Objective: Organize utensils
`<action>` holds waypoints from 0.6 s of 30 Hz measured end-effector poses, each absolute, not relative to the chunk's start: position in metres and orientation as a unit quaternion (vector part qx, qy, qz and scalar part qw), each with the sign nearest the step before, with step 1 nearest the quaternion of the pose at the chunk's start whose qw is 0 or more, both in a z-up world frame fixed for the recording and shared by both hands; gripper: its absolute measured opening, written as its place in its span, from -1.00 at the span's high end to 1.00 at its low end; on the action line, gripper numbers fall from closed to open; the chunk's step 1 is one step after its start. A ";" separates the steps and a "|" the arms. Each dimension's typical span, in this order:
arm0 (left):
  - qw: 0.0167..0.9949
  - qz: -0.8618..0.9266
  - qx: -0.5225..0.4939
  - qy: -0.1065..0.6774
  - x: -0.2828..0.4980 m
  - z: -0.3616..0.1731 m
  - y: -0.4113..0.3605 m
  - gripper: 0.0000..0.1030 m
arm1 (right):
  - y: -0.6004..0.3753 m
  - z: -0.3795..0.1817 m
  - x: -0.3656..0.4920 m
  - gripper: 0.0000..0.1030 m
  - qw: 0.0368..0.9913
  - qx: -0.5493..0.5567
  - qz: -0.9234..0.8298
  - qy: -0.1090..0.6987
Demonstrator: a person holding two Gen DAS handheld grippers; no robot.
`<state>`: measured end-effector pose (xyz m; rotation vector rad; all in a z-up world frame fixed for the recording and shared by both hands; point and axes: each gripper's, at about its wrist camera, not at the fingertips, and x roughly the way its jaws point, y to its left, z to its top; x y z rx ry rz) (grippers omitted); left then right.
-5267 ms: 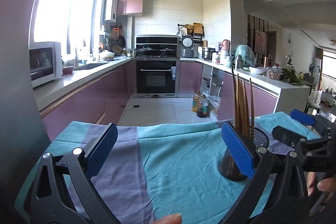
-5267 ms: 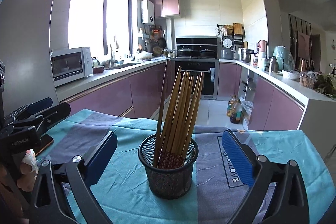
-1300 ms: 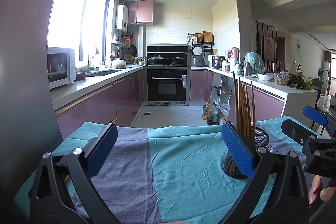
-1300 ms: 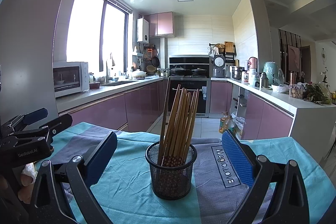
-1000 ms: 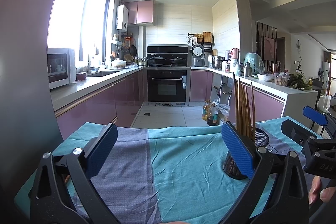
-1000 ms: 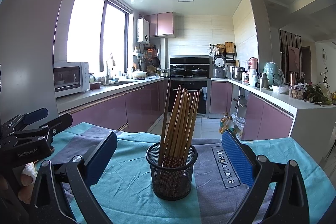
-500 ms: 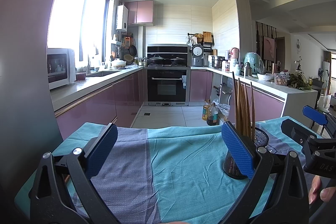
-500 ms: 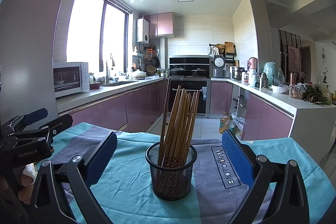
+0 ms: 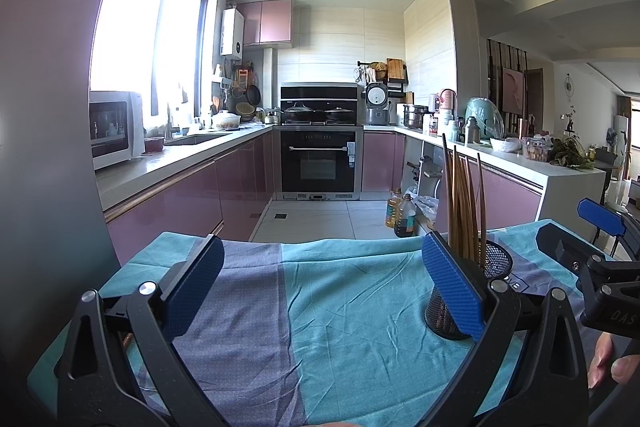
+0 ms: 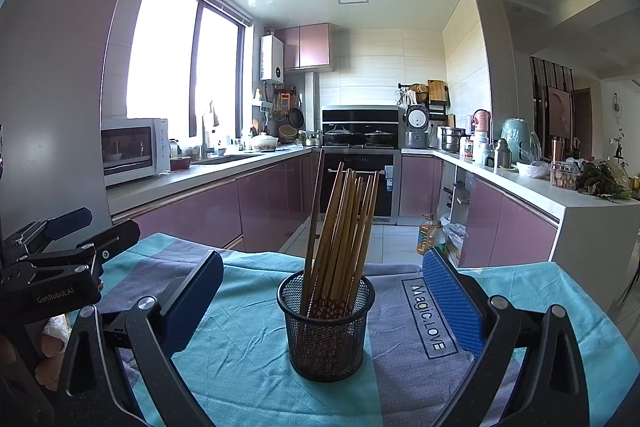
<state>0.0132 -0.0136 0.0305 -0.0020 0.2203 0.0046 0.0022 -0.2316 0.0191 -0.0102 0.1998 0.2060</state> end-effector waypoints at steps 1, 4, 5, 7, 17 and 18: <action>0.994 0.002 -0.001 0.110 0.013 0.030 -0.014 -0.89 | -0.232 0.019 0.002 -0.87 0.990 -0.006 0.102 0.099; 0.994 0.003 0.000 0.110 0.013 0.031 -0.014 -0.89 | -0.232 0.019 0.002 -0.87 0.990 -0.006 0.102 0.100; 0.994 0.003 0.000 0.110 0.013 0.030 -0.014 -0.89 | -0.232 0.019 0.002 -0.87 0.990 -0.006 0.102 0.100; 0.994 0.003 -0.001 0.110 0.013 0.031 -0.014 -0.89 | -0.232 0.020 0.001 -0.87 0.990 -0.006 0.102 0.101; 0.994 0.005 0.001 0.111 0.014 0.029 -0.014 -0.89 | -0.231 0.020 0.001 -0.87 0.990 -0.005 0.103 0.101; 0.994 0.005 0.001 0.111 0.014 0.029 -0.014 -0.89 | -0.232 0.019 0.001 -0.87 0.990 -0.005 0.102 0.101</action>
